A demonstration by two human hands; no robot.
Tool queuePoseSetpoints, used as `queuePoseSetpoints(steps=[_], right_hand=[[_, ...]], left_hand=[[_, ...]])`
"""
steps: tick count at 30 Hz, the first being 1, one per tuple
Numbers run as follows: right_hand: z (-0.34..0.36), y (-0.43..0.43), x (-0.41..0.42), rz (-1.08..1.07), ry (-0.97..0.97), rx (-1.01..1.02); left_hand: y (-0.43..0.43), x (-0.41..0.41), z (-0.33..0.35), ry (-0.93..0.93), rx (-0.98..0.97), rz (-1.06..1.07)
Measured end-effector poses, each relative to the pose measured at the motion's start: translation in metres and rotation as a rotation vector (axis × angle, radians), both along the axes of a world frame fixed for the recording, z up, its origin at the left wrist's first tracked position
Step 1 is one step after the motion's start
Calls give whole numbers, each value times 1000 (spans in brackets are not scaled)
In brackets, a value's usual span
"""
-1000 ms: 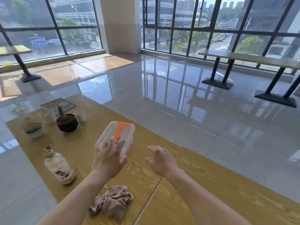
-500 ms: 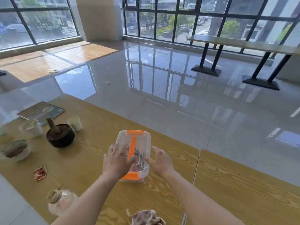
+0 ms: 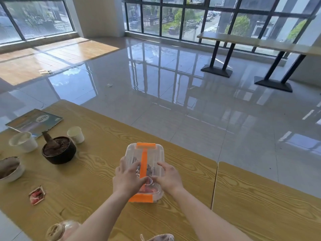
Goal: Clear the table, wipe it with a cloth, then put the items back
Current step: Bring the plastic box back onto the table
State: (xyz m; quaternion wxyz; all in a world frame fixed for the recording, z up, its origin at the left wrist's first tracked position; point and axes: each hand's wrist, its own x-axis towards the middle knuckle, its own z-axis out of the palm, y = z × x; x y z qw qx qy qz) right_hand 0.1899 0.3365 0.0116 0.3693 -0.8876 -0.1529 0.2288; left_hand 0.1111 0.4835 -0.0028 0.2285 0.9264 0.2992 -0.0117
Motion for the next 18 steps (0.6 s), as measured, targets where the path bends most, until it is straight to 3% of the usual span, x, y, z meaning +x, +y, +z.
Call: queuePoseSetpoints(steps=[9,18], right_hand=[[0,-22,2,-55,-26,40],[17,-88,1,-171,-114,46]], left_hand=[[-24,0,-1,-110,213,-148],[-84,19,13,-209,285,-280]])
